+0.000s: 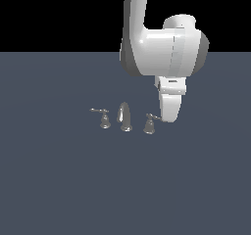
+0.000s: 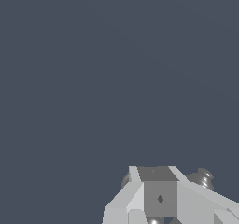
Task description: Turn on the faucet by rotating a designated handle.
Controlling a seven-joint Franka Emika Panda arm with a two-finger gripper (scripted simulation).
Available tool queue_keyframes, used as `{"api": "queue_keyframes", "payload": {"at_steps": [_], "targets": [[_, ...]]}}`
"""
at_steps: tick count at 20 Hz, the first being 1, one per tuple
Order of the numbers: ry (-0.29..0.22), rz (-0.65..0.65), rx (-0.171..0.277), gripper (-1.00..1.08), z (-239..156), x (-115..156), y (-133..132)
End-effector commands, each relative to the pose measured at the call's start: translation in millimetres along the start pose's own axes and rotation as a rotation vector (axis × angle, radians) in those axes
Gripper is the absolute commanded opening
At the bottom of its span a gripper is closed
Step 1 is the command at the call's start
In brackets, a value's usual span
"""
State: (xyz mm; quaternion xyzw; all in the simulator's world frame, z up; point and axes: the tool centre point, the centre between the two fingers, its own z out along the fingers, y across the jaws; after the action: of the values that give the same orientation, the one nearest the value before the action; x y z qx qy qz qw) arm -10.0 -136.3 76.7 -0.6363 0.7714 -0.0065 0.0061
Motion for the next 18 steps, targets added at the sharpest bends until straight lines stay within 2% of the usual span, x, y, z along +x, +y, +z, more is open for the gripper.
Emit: {"api": "queue_keyframes", "payload": {"at_steps": [1, 8, 10, 18], "targets": [[0.0, 0.001, -0.014, -1.0, 0, -1, 14], [0.001, 0.006, -0.017, -1.0, -1, -4, 39], [0.004, 0.017, -0.013, -1.0, 0, 3, 34], [0.002, 0.009, -0.017, -1.0, -1, -33, 53]]}}
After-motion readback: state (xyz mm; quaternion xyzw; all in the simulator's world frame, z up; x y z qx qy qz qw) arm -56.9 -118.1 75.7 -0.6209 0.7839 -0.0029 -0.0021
